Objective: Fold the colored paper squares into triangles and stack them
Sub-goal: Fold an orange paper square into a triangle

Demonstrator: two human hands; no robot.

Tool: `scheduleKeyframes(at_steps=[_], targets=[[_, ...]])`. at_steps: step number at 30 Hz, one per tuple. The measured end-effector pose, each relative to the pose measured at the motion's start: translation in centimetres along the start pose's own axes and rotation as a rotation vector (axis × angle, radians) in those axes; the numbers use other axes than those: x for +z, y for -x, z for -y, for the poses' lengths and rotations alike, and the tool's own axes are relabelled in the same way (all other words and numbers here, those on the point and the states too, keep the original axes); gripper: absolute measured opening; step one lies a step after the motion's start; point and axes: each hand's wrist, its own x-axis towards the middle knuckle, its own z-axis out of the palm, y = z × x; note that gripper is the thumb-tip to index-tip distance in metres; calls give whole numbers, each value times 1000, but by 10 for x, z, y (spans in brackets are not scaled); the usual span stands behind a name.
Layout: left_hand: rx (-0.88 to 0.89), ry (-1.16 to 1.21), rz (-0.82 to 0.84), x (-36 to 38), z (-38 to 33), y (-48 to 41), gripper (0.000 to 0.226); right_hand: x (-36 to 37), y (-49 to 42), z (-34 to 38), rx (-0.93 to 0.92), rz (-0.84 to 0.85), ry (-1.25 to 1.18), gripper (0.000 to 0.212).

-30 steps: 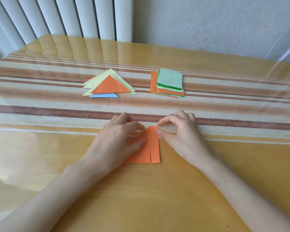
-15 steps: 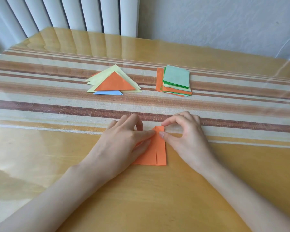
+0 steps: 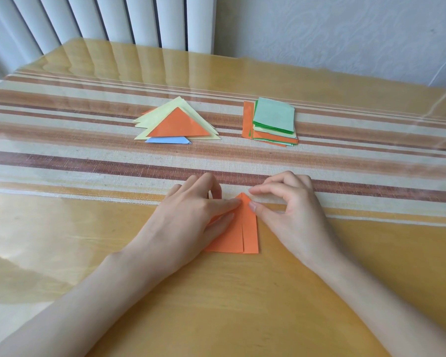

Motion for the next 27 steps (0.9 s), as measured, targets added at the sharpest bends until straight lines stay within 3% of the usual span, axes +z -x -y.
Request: scheduleKeyframes(at_steps=[7, 14, 21, 27], targets=[[10, 8, -17, 0, 0, -1, 39, 1, -7, 2, 7, 23, -59, 10], [10, 6, -8, 1, 0, -2, 39, 5, -5, -2, -127, -34, -13, 6], [6, 0, -17, 1, 0, -2, 38, 2, -8, -3, -247, -28, 75, 23], [7, 10, -12, 1, 1, -1, 39, -11, -17, -14, -434, 112, 177, 30]])
